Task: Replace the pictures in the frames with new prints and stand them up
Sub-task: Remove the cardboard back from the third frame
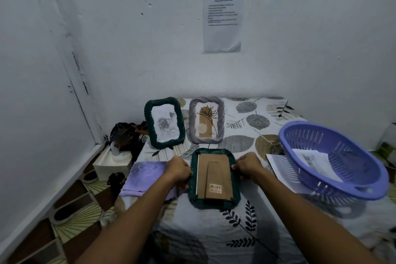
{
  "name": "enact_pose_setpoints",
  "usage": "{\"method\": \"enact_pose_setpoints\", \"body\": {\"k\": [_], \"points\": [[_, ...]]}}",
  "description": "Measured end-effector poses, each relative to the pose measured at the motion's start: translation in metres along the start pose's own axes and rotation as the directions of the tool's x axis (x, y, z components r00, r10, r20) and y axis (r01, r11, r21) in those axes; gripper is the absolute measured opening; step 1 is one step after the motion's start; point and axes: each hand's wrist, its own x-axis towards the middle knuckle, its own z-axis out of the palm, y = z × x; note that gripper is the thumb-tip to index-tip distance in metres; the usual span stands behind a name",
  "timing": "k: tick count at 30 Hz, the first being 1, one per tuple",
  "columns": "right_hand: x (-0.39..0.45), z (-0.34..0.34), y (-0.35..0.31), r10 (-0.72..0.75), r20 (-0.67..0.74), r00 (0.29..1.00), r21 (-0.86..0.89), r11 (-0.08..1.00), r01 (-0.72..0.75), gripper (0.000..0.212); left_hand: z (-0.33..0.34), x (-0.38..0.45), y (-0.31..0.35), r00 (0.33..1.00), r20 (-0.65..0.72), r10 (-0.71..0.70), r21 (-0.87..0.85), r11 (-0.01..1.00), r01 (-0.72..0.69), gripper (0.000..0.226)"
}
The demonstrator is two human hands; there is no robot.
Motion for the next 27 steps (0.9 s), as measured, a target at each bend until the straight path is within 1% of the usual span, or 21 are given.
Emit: {"method": "enact_pose_setpoints", "body": {"k": [3,5,9,11,12,15,17,21,24,27], "points": [[0.003,0.0,0.001,-0.013,-0.004,1.0,-0.073,0.997,0.012,0.017,0.001,0.003,0.001,1.0,0.009,-0.024,0.066,0.998,0.024,0.026],[0.004,0.0,0.002,-0.023,0.005,1.0,-0.125,0.992,0.024,0.016,0.003,0.005,0.001,0.999,0.007,-0.036,0.099,0.994,0.035,0.023],[0.008,0.001,0.007,-0.054,0.035,0.998,-0.191,0.98,0.06,0.018,0.002,0.009,0.001,0.998,0.027,-0.05,0.13,0.99,0.046,0.018],[0.012,-0.001,0.007,-0.074,0.025,0.997,-0.196,0.978,0.077,0.02,-0.002,0.015,0.003,1.0,0.013,-0.002,0.19,0.982,-0.001,0.015],[0.014,-0.001,0.006,-0.088,0.009,0.996,-0.183,0.979,0.088,0.02,-0.004,0.017,0.005,0.999,-0.021,0.038,0.209,0.977,-0.032,0.014],[0.022,0.003,0.006,-0.155,-0.036,0.987,-0.154,0.977,0.148,0.025,-0.001,0.03,0.008,0.985,-0.109,0.136,0.204,0.973,-0.112,0.014],[0.028,0.01,0.006,-0.198,-0.06,0.978,-0.193,0.964,0.183,0.03,0.006,0.035,0.011,0.979,-0.133,0.154,0.205,0.971,-0.125,0.018],[0.033,0.019,0.006,-0.222,-0.087,0.971,-0.281,0.941,0.19,0.027,0.018,0.049,0.01,0.972,-0.17,0.165,0.207,0.97,-0.128,0.026],[0.036,0.022,0.005,-0.237,-0.092,0.967,-0.33,0.924,0.195,0.029,0.023,0.057,0.008,0.965,-0.202,0.167,0.23,0.966,-0.119,0.023],[0.04,0.024,0.006,-0.248,-0.081,0.965,-0.339,0.918,0.207,0.027,0.023,0.062,0.008,0.962,-0.208,0.175,0.247,0.961,-0.121,0.021]]}}
